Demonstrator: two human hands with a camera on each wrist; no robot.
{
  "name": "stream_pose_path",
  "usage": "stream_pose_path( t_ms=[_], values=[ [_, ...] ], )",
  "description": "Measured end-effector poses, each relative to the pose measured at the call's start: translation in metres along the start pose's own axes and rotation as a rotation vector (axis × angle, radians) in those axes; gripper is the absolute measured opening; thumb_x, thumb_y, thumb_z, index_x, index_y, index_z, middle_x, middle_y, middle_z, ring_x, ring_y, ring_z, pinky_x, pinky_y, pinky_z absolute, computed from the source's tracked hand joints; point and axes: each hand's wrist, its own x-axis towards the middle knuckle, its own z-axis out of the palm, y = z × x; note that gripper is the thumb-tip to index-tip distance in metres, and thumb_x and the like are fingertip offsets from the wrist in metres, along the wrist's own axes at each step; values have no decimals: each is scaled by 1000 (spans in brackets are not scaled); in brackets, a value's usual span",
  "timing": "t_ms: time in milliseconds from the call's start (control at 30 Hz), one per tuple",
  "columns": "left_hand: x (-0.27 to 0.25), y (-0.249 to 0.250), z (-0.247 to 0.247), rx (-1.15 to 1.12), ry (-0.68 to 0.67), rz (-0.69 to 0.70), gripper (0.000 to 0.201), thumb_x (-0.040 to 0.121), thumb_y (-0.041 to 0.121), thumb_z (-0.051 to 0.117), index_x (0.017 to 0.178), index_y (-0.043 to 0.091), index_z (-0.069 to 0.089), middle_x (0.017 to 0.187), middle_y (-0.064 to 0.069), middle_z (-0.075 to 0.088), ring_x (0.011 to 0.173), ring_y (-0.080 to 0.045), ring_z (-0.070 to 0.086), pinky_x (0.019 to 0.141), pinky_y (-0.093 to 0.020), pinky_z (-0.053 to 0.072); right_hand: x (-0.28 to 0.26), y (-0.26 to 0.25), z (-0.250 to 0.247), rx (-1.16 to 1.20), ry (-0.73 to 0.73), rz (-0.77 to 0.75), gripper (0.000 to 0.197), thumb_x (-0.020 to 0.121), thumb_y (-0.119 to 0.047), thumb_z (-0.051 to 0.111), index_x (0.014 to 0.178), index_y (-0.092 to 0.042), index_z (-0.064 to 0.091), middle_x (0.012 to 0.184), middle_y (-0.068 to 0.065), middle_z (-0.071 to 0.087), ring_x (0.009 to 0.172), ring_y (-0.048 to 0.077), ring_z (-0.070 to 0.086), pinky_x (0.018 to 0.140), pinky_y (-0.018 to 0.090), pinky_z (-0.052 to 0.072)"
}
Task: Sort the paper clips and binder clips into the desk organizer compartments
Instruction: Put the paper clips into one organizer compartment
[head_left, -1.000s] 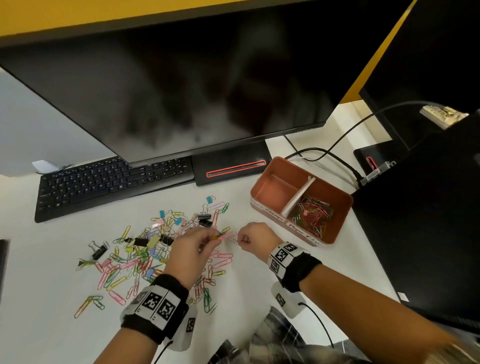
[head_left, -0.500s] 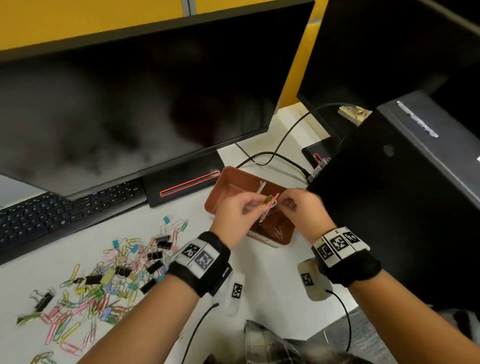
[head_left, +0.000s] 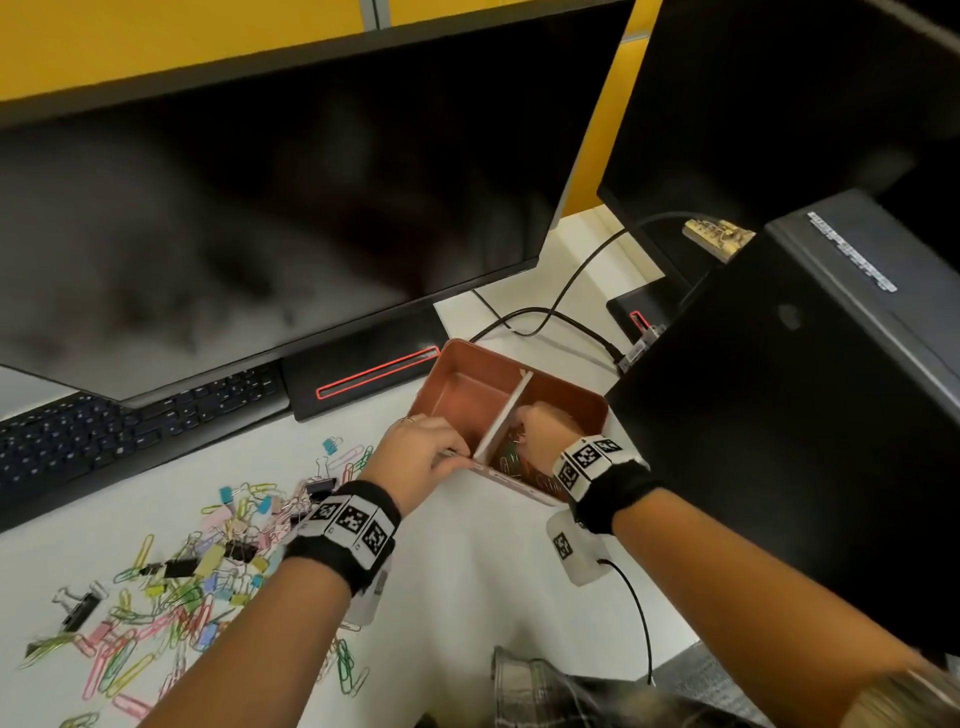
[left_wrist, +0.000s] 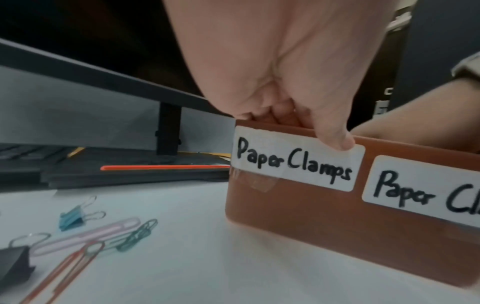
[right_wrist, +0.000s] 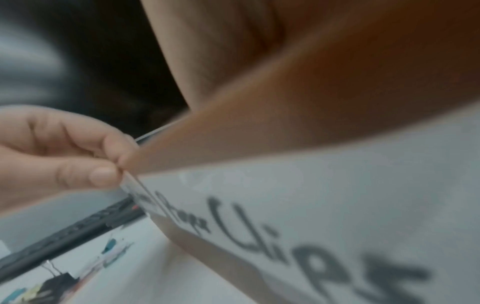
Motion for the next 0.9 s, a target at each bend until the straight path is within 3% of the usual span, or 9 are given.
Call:
stream_pose_path(
  t_ms=[133, 333, 434, 600, 767, 900],
  values=[
    [4, -6, 3, -51, 4, 25, 10, 77, 32, 68, 75, 22, 70, 77, 6, 67, 72, -9, 53, 78, -33, 46, 11, -4, 5, -53, -21, 37, 26, 87, -11, 52, 112, -7, 59, 116, 19, 58, 105, 37, 57, 87, 42, 51],
    [6, -7, 3, -68, -14, 1, 8, 78, 29, 69, 77, 21, 71, 79, 5, 68, 76, -14, 57, 80, -33, 45, 19, -2, 2, -79, -137, 151, 28, 83, -17, 63, 110, -7, 65, 116, 14, 64, 108, 31, 61, 91, 37, 52],
    [6, -7, 3, -75, -17, -12, 7, 78, 27, 69, 76, 20, 71, 79, 5, 68, 77, -13, 56, 81, -34, 45, 25, -7, 1, -74, -240, 251, 33, 86, -24, 62, 117, -12, 61, 123, 9, 61, 113, 28, 59, 97, 35, 49],
    [7, -7, 2, -73, -19, -17, 8, 79, 27, 69, 78, 20, 71, 81, 5, 68, 78, -9, 53, 83, -33, 44, 18, -1, 3, 65, -37, 184, 12, 85, -8, 57, 97, -8, 60, 101, 12, 66, 92, 30, 64, 85, 35, 52],
    [7, -10, 5, -58, -24, -21, 9, 79, 30, 69, 78, 21, 70, 81, 6, 68, 77, -6, 50, 84, -33, 44, 22, -2, 5, 74, -69, 213, 18, 84, -12, 61, 99, -4, 67, 102, 14, 69, 93, 32, 67, 87, 39, 55],
    [8, -11, 5, -51, -21, -15, 9, 79, 30, 68, 79, 21, 71, 81, 7, 68, 77, -7, 51, 85, -33, 44, 21, 0, 7, 24, -48, 202, 19, 85, -14, 62, 101, -5, 67, 103, 12, 69, 95, 31, 66, 87, 36, 54]
  ],
)
